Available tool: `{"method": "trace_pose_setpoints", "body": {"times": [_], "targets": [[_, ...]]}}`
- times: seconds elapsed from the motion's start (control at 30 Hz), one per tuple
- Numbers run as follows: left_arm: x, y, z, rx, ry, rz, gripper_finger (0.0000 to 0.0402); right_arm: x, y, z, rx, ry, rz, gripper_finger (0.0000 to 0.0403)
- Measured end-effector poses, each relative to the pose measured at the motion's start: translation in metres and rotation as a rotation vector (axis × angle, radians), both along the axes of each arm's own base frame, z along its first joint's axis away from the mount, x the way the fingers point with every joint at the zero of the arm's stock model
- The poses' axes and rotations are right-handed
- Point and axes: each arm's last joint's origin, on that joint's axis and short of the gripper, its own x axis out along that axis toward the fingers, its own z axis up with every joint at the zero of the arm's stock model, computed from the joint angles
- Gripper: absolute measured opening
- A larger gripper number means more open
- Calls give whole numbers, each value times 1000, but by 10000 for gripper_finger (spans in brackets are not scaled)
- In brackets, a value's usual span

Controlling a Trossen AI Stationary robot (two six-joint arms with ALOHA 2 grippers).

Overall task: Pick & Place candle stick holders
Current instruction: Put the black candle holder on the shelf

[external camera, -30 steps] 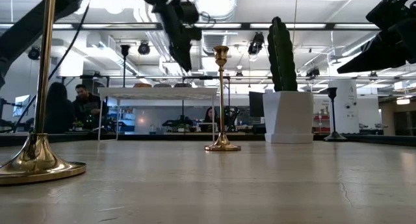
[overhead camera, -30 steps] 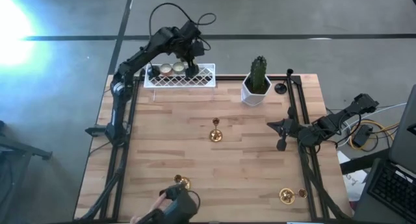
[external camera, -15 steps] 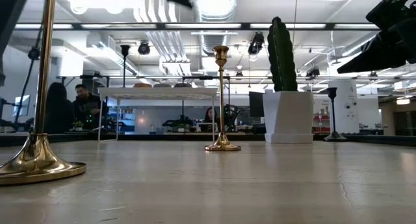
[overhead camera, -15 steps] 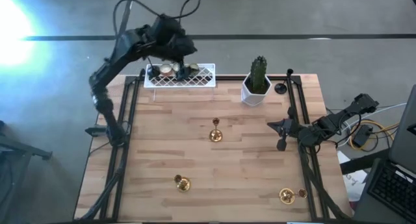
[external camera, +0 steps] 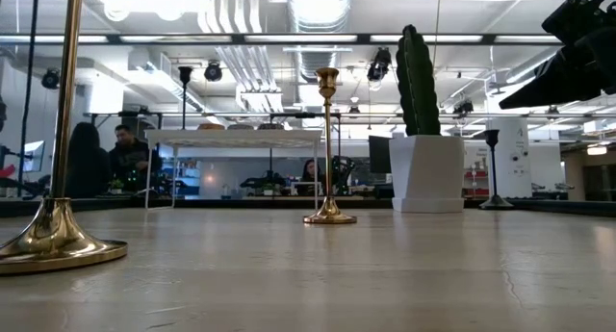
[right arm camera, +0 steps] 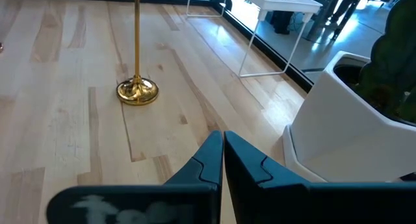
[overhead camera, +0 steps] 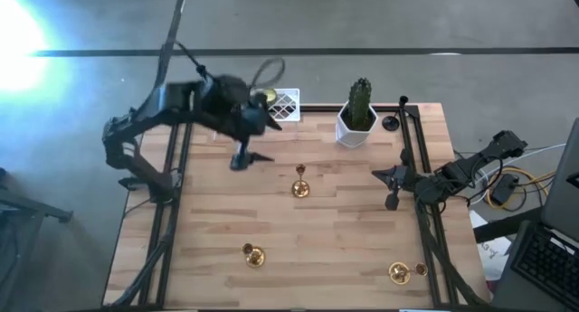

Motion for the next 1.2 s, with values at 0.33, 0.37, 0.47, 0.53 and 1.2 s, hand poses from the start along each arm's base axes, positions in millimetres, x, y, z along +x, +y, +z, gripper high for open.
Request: {"method": "trace_pose_setpoints", "body": {"times": [0.33,0.37,0.47,0.53,1.2], "targets": [[-23,-31,-52,3,-110,95,392,1,0,1,-14,-4,6,8],[-29,-33,-54,-2,-153,89,392,1,0,1,-1,-10,0,8],[-44,-34,-63,-7,-304,80,392,2,0,4,102,-98,-69,8],[-53,-33,-71,-12,-392,81,392,4,0,10,145,-195,-131,8],[-68,-31,-143,104,-912,114,392,6,-14,11,4,-354,-579,85]]}}
